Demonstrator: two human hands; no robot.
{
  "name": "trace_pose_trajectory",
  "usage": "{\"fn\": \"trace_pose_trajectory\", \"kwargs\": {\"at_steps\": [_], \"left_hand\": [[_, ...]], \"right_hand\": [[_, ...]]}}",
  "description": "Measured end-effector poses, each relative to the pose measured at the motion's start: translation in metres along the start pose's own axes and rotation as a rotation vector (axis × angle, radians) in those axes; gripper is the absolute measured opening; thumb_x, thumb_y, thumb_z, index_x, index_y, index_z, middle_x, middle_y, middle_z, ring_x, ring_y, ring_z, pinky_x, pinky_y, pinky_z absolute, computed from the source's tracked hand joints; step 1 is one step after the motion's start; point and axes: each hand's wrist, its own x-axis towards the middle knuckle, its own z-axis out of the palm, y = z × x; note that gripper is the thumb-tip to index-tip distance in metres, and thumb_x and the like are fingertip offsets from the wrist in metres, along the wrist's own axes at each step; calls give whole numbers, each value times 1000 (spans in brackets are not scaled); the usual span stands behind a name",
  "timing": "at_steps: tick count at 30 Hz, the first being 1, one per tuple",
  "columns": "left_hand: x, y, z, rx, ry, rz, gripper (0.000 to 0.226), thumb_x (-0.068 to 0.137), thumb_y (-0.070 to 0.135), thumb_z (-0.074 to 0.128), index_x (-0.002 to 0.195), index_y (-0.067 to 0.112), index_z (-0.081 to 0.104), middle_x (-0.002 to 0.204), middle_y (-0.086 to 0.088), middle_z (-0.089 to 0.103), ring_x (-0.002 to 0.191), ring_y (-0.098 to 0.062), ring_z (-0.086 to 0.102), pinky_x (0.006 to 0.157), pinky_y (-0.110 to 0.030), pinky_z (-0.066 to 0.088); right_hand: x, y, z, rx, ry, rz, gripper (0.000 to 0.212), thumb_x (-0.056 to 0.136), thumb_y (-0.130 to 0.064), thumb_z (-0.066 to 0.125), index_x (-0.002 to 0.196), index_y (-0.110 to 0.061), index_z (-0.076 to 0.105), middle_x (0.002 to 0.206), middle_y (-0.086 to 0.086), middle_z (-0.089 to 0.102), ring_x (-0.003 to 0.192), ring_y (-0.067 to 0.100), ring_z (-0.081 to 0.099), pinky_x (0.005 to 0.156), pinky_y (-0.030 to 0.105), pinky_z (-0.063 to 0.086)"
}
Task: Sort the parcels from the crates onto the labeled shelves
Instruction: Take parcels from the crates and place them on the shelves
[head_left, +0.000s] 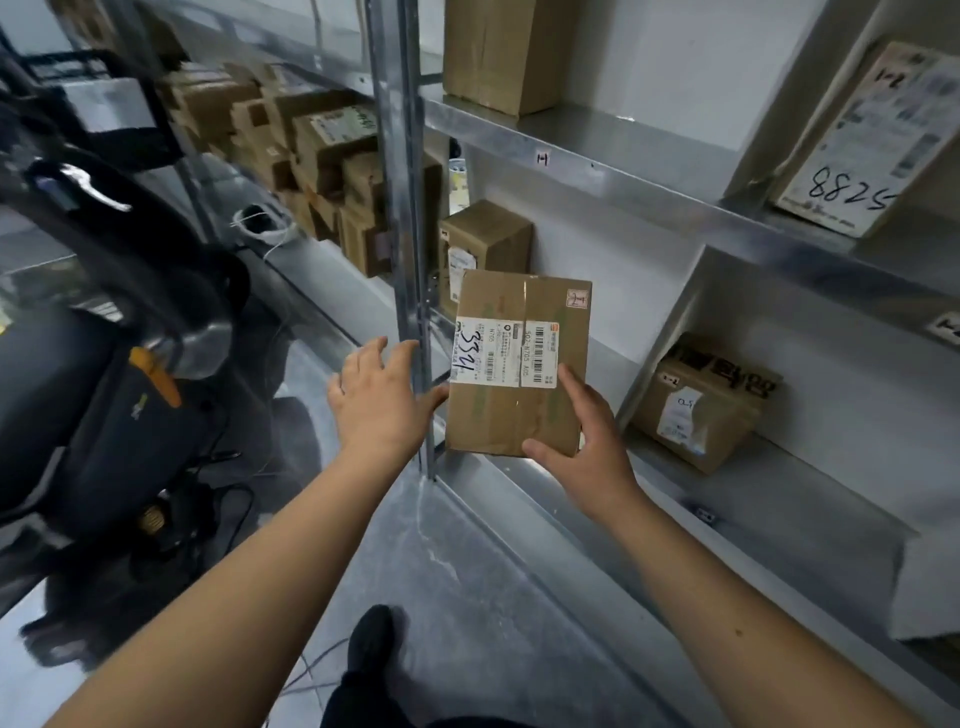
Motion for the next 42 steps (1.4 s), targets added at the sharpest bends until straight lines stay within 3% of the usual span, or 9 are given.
{"fn": "trace_pose_trajectory", "kwargs": {"at_steps": [6,11,16,21,27,31,42], "left_hand": [[77,-4,35,-39,-93,162,68,92,64,64,151,35,46,161,-5,40,148,-33,34,118,-55,30],[133,-6,56,-33,-184,318,70,90,64,67,151,36,46,159,-4,42,147,-34,36,116,-56,32],[171,-6,77,-50,-338,475,61,92,61,65,145,32,55,150,-4,51,136,-36,46,108,-55,43],[190,0,93,-44,-401,577,63,94,60,64,147,29,53,152,-6,51,139,-38,45,109,-56,42],[201,8,108,-17,-449,720,58,96,53,65,149,33,51,155,-5,50,139,-37,44,106,-55,45],[207,11,120,-49,-477,751,56,96,48,66,148,34,51,153,-6,49,135,-37,48,99,-56,52],[214,34,148,-77,-459,744,53,101,45,60,151,37,46,149,-5,51,130,-36,52,92,-53,55]], "right_hand": [[49,-3,25,-91,70,116,115,82,-22,88,145,-74,7,141,-18,19,130,5,32,108,32,40],[74,-4,46,-136,172,238,117,79,-25,91,146,-74,7,133,-22,15,129,8,33,106,31,38],[84,-4,65,-120,264,314,115,78,-20,91,151,-62,12,143,-16,19,129,10,35,109,30,35],[83,0,78,-122,294,358,117,83,-13,86,153,-60,5,150,-11,18,130,10,35,111,28,34],[82,2,83,-229,341,378,114,84,-12,85,153,-61,8,155,-15,14,133,18,44,107,32,46],[86,7,88,-348,375,368,114,83,-14,86,156,-56,8,158,-10,12,136,27,47,106,44,52],[106,50,89,-444,521,281,136,78,-20,91,149,-69,-14,150,-13,8,143,22,38,114,34,41]]}}
